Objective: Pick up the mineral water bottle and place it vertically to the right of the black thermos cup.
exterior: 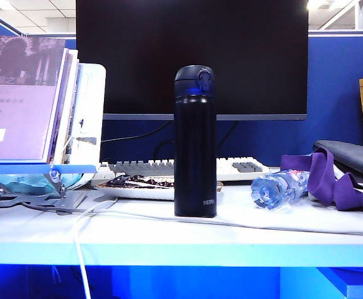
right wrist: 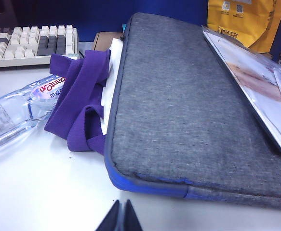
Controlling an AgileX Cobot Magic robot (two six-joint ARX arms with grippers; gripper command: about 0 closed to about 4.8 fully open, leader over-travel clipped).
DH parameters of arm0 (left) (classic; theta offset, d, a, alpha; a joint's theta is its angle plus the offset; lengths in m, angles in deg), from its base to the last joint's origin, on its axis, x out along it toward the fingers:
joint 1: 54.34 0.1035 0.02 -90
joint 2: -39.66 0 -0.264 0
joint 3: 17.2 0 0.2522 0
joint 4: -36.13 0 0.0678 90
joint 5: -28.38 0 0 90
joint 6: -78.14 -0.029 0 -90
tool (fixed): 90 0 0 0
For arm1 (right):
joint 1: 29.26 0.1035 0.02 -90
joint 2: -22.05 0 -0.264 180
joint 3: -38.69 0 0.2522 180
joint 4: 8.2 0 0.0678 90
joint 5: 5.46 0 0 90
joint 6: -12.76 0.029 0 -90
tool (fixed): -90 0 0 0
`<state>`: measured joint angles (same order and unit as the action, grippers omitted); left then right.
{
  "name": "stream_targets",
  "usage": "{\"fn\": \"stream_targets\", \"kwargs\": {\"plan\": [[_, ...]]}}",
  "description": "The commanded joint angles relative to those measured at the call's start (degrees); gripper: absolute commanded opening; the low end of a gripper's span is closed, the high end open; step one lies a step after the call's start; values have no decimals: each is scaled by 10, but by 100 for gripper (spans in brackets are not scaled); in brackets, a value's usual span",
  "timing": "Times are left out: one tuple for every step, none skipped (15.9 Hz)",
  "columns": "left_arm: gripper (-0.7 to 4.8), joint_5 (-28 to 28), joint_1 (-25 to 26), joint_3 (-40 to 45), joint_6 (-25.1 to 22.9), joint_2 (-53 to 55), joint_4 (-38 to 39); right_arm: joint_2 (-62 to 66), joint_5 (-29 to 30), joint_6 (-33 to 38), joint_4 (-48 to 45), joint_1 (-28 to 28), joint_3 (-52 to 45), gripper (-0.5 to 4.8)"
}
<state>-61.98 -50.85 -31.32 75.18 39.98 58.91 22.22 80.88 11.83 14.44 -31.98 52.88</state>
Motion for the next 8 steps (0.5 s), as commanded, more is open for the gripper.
{"fn": "stream_targets", "kwargs": {"plan": [[-3,2,0,0,0,-1,7,0,-5,0,-2,-1,-1,22],[-3,2,0,0,0,-1,7,0,1,11,-13,0,-1,22],[-3,2,0,0,0,-1,7,0,19,44,-41,0,0,22],[-3,2,0,0,0,-1,7,0,46,113,-80,0,9,21],[-3,2,0,0,0,-1,7,0,56,157,-93,0,26,20],[-4,2,0,0,0,-1,7,1,61,181,-85,0,63,21],[-3,2,0,0,0,-1,7,10,63,203,-77,0,104,20],[-3,2,0,0,0,-1,7,25,63,224,-86,0,134,21]]}}
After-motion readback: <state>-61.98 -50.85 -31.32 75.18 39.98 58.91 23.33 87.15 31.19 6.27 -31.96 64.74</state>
